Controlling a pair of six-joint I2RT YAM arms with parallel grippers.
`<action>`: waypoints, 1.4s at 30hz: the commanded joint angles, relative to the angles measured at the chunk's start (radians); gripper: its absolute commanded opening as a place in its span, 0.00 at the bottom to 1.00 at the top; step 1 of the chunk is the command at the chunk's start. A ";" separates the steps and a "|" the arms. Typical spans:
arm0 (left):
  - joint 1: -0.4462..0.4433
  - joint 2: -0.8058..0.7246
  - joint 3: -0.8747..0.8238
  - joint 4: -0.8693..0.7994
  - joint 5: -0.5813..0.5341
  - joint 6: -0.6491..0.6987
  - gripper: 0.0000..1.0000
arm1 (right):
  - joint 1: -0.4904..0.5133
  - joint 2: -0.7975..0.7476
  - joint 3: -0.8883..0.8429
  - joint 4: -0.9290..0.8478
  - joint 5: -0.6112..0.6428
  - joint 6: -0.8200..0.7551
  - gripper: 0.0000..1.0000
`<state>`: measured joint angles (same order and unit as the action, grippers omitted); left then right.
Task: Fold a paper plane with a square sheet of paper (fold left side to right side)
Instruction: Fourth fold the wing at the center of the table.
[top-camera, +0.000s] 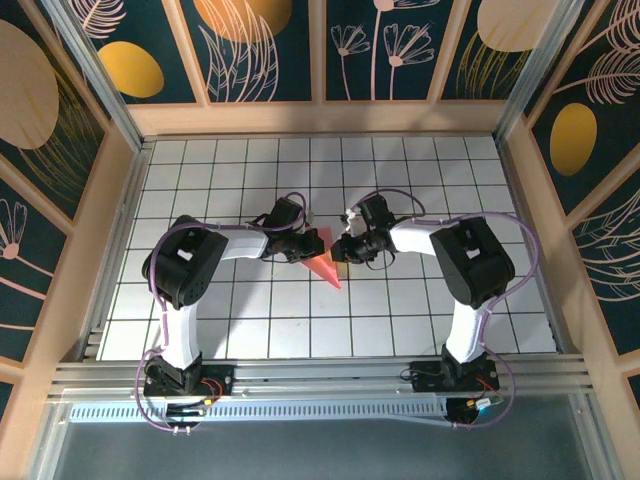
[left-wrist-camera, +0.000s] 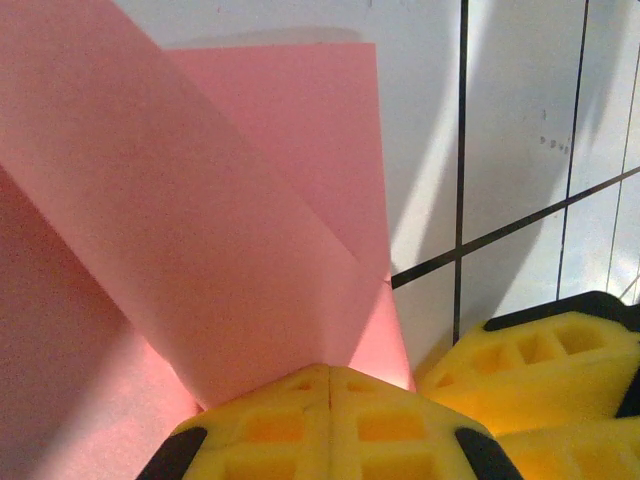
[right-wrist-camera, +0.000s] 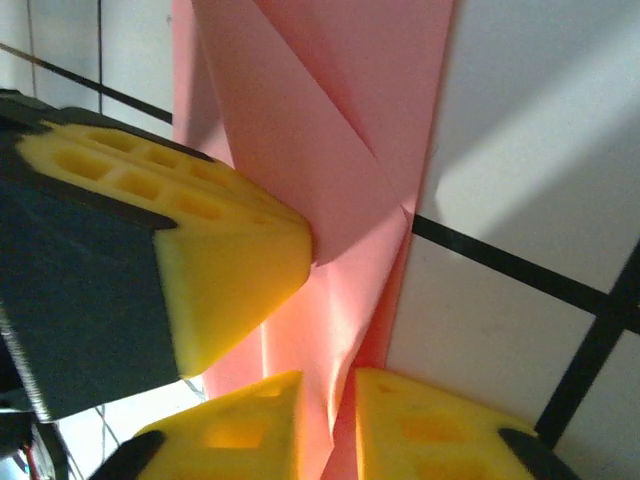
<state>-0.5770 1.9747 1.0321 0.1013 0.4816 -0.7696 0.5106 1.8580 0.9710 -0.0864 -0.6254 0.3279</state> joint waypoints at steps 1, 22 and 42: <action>0.000 0.035 -0.043 -0.085 -0.083 0.021 0.01 | -0.015 -0.065 -0.028 0.023 -0.038 0.023 0.26; 0.000 0.030 -0.044 -0.094 -0.097 0.024 0.00 | 0.031 -0.176 -0.204 0.073 -0.238 0.051 0.00; 0.001 0.031 -0.039 -0.096 -0.097 0.024 0.00 | 0.058 -0.077 -0.181 0.086 -0.185 0.049 0.00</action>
<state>-0.5774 1.9717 1.0264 0.1085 0.4725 -0.7696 0.5648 1.7641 0.7792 0.0032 -0.8215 0.3836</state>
